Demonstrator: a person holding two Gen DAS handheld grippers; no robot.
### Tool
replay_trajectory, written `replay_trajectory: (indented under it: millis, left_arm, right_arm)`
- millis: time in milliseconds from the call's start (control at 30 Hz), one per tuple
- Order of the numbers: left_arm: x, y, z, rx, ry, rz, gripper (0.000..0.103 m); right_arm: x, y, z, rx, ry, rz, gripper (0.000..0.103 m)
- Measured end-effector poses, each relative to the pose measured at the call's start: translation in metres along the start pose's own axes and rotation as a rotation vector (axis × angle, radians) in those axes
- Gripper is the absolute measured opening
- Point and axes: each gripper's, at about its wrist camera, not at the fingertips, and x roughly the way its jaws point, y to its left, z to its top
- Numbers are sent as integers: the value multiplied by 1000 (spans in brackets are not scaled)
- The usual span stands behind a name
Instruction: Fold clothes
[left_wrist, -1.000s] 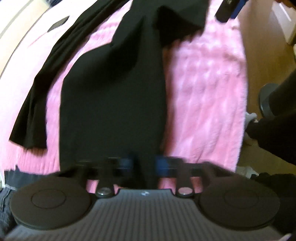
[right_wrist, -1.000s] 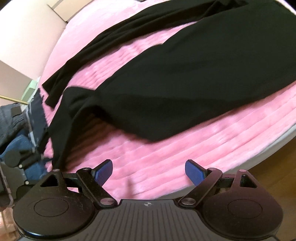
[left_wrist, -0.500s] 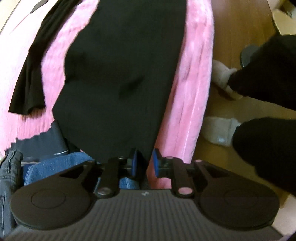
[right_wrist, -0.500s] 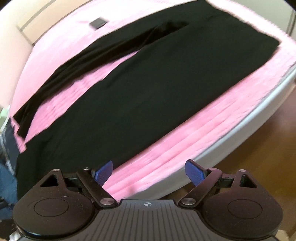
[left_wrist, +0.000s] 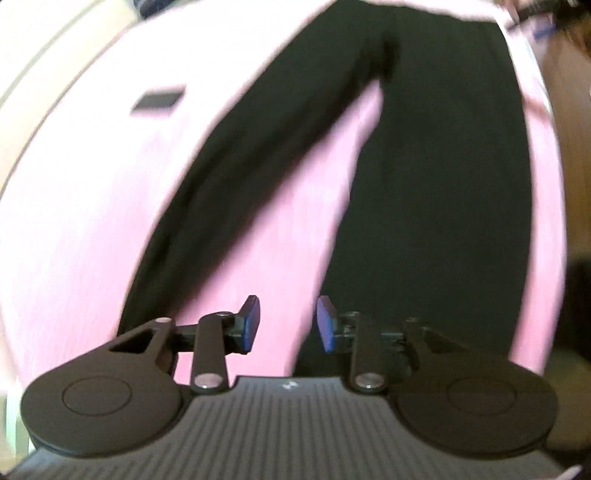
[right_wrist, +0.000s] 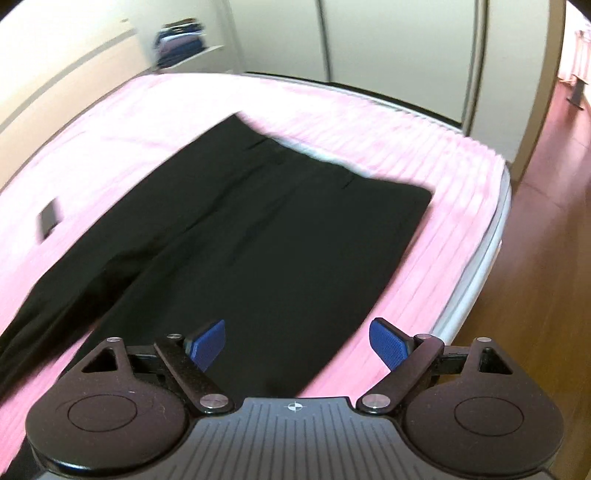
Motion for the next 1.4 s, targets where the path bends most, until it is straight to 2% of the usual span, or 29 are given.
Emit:
replay_trajectory:
  millis: [100,267,367,400,433,467,600,667,700,767,800,867,900,1033,1133,1200,1233,1267,1300,1333,1400]
  left_arm:
    - [54,-12,105,58,-78,-34,35]
    - [138,-29,272,151,-214,-94,46]
    - [186,-37,347,177,-263,-135,49]
    - [202,-40,369,179,-268,-151,51]
    - [217,-45,389,191,-273,-160,51]
    - [232,-51,408,204,-279,-168,52]
    - [284,-71,467,252,-261,-184,62]
    - [309,-74,488,244,-230,-201,62]
    - [320,-75,494,235,-213,-229,61]
    - [337,-77,505,216,-173,-291,53]
    - [338,-77,509,206,-158,-308,39]
    - [338,-79,513,204,-144,-321,26]
    - [334,-81,516,213,-152,-301,8]
    - [319,-83,529,213,-201,-321,8]
    - [326,-92,530,216,-192,-302,11]
    - [325,-91,525,190,-193,-281,18]
    - [320,-87,521,176,-204,-271,21]
    - [309,-78,513,166,-216,-262,25]
    - [297,-69,505,155,-227,-253,34]
    - [285,-60,497,145,-238,-244,40]
    - [252,-31,470,125,-249,-218,40]
  right_arm:
    - [38,-34,42,3,3,-10,88]
    - [87,-90,91,11,42,-2,88]
    - [108,-119,103,79,71,35,87]
    - [113,-125,104,90,80,46,83]
    - [118,-131,106,101,90,58,67]
    - [121,-135,106,116,99,69,59]
    - [124,-148,98,209,95,114,59]
    - [123,-150,94,247,82,129,44]
    - [123,-151,94,268,78,134,43]
    - [125,-158,93,315,74,144,28]
    - [126,-159,94,329,78,149,24]
    - [124,-162,98,340,79,166,9]
    - [122,-164,101,340,78,176,9]
    - [102,-176,117,362,1,177,8]
    - [108,-175,117,333,9,145,8]
    - [117,-173,114,308,42,116,11]
    - [120,-171,114,293,55,102,23]
    - [117,-170,116,271,55,90,43]
    - [110,-166,118,241,36,74,54]
    - [103,-162,119,212,17,59,69]
    - [91,-151,122,153,-1,50,69]
